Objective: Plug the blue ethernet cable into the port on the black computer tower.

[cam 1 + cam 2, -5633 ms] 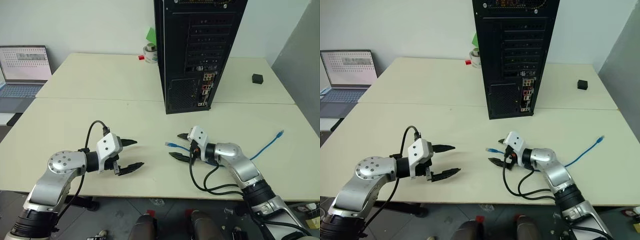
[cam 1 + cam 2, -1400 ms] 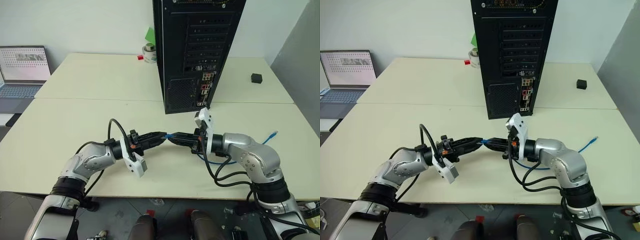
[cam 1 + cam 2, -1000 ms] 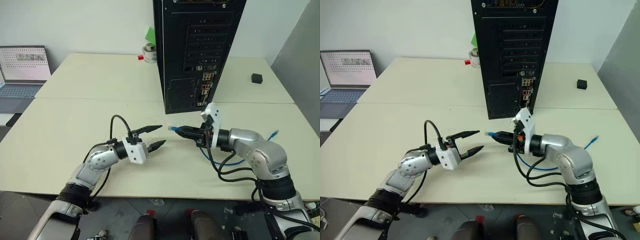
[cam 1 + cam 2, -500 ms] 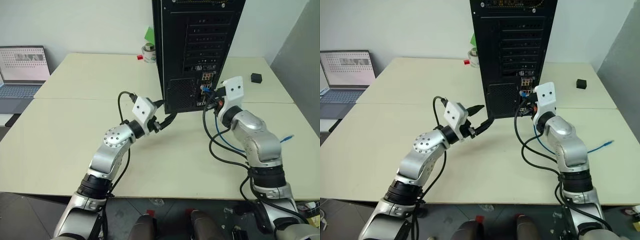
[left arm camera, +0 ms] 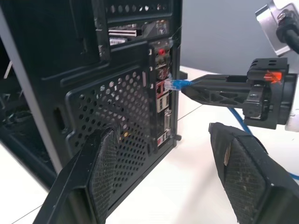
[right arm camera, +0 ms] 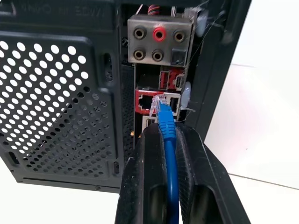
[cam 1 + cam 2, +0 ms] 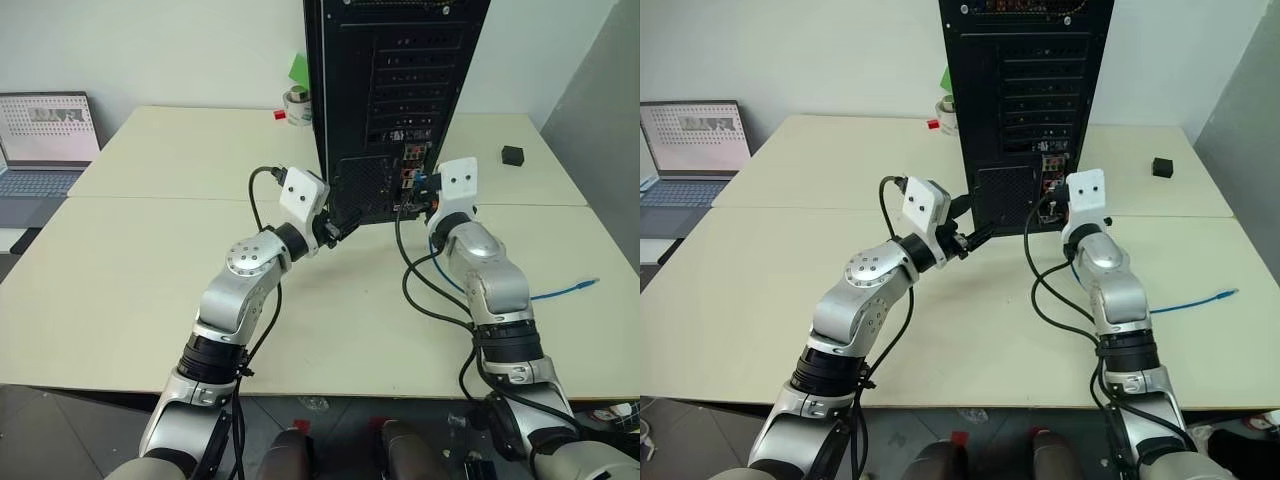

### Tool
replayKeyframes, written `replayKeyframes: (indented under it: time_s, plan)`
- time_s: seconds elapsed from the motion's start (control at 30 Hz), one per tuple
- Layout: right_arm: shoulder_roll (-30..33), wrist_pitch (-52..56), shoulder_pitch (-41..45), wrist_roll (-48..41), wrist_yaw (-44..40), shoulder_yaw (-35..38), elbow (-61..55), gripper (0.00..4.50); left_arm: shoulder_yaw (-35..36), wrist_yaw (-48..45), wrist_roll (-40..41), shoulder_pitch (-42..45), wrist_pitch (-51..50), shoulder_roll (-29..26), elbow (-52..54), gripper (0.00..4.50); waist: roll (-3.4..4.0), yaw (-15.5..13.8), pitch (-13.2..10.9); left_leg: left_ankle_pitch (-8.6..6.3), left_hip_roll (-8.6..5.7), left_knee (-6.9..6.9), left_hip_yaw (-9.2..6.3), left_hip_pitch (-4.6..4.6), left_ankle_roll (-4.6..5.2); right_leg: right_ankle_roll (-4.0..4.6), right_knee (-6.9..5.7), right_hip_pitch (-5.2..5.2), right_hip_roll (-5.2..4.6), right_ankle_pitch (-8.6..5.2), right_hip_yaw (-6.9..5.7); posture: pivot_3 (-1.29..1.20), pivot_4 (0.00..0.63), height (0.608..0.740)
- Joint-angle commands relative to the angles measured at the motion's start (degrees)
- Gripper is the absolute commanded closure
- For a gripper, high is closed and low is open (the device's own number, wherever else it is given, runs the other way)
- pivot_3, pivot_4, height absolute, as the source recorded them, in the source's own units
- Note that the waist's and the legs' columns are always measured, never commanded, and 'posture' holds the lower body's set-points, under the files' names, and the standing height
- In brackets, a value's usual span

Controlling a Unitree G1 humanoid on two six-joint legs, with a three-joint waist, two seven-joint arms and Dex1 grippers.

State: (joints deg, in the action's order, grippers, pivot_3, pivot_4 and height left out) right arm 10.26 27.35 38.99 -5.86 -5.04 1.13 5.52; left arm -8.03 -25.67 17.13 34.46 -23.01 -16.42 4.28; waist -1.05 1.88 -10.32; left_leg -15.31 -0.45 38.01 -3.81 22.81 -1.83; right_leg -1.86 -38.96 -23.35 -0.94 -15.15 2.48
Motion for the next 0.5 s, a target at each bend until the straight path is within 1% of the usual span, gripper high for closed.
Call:
replayKeyframes:
  time_s: [0.03,0.5]
  plan:
    - [-0.40,-1.33,1.87,-0.24,-0.21,0.96,-0.81,4.50,0.86,-0.28,-0.88,0.44,0.96,0.26,2.42,1.28,0.00,-0.01,0.00,0.00,0.00,0.00,-0.01,0.00,0.00,0.00,0.00,0.00,0.00,0.00,-0.01,0.00,0.150,0.740]
    - [-1.51,-1.57,3.27,-0.87,-0.03,1.92,0.96,4.50,1.72,-0.02,-2.03,-0.34,0.96,0.80,2.44,1.28,0.00,0.03,0.00,0.00,0.01,0.00,0.01,-0.01,0.00,0.00,0.00,0.00,0.00,0.00,0.01,0.00,0.150,0.740]
